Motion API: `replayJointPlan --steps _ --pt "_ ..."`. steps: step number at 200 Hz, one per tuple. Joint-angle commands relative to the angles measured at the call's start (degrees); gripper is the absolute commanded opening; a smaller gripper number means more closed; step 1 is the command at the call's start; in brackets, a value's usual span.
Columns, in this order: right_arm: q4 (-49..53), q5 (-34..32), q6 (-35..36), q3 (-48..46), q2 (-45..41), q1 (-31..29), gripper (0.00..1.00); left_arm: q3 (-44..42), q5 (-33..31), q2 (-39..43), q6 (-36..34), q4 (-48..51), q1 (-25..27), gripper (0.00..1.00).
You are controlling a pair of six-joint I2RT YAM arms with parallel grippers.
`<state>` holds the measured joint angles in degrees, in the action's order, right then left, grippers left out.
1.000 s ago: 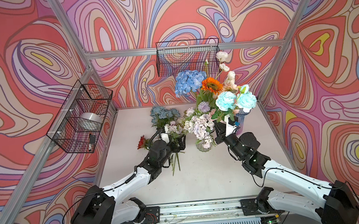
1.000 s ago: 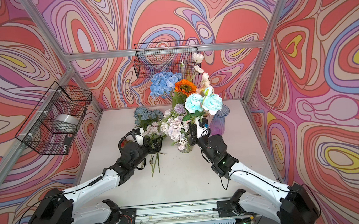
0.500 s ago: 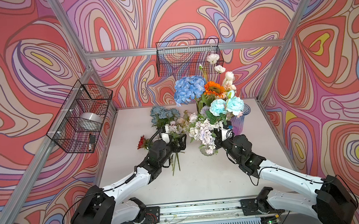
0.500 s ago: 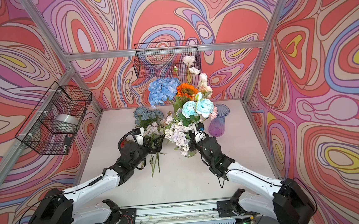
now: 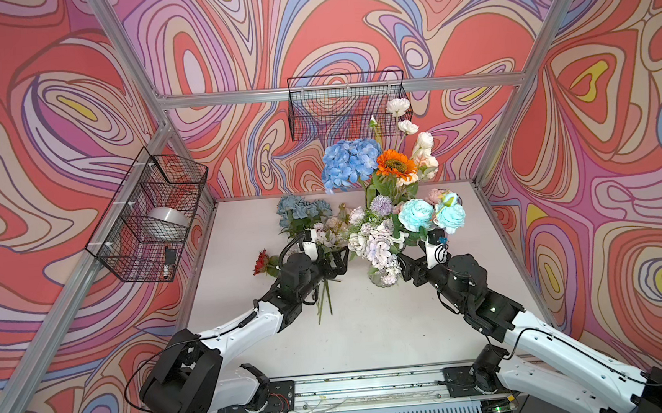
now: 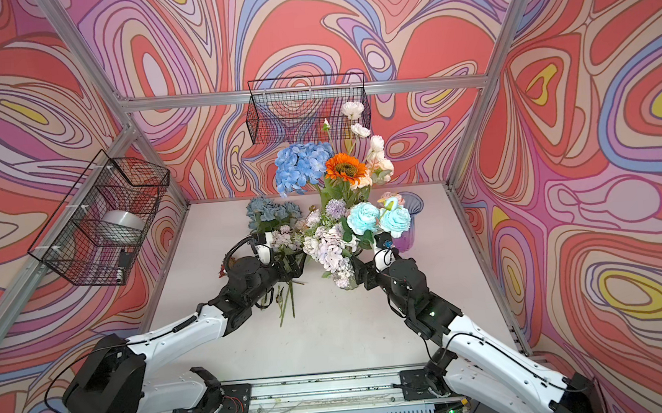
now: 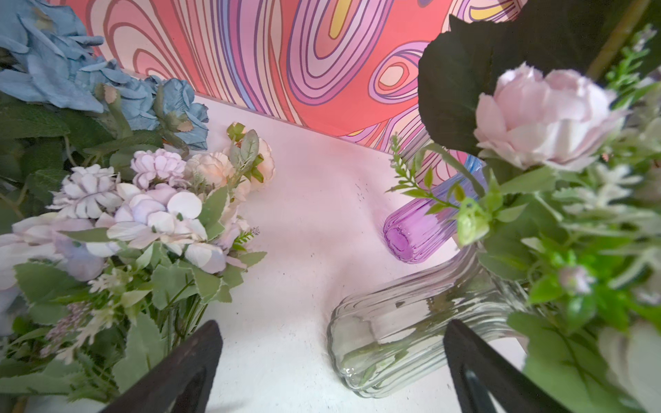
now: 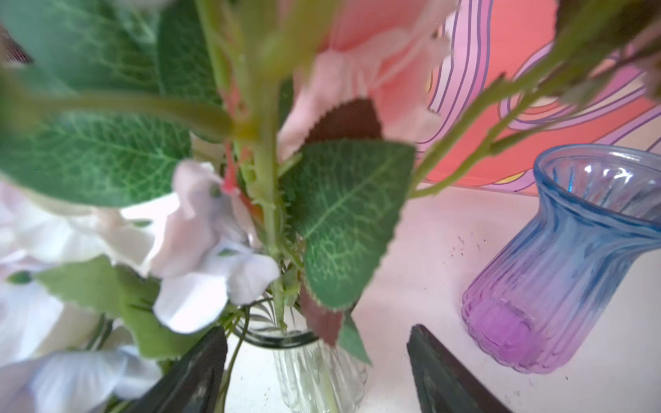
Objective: Arrange the flowers into the vase
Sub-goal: 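Lower the pale blue rose stems into the clear vase with the right gripper, then open the right gripper and draw it back from the clear vase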
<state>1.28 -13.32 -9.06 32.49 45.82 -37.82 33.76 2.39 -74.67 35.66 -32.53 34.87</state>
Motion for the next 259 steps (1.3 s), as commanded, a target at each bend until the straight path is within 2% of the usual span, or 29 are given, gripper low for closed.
replayJointPlan --steps 1,55,100,146,200,228,259 --pt "7.00 1.04 -2.72 -0.37 -0.63 0.12 0.84 2.57 1.93 -1.62 1.05 -2.91 -0.16 1.00" --pt "2.39 3.40 -4.67 -3.07 4.81 0.12 0.89 4.47 4.44 -5.60 2.22 -5.29 -0.16 1.00" --pt "-18.23 2.89 -3.06 -8.85 12.29 0.12 0.89 4.15 4.66 -6.13 2.01 -6.51 -0.16 1.00" --pt "-32.70 -2.29 -0.80 -10.19 22.41 0.06 0.89 2.04 2.09 -2.23 1.30 -3.57 -1.18 1.00" --pt "-41.58 -7.54 1.98 -7.09 34.61 0.29 0.86 -2.24 -0.41 3.77 1.23 -0.06 -3.32 1.00" --pt "-46.18 -6.91 1.68 -5.02 41.07 2.43 0.84 -2.99 -2.67 7.73 -1.09 3.81 -3.40 1.00" --pt "-46.51 -4.25 0.48 0.38 47.25 6.01 0.83 -3.70 -5.71 11.42 -2.48 6.95 -3.58 1.00"
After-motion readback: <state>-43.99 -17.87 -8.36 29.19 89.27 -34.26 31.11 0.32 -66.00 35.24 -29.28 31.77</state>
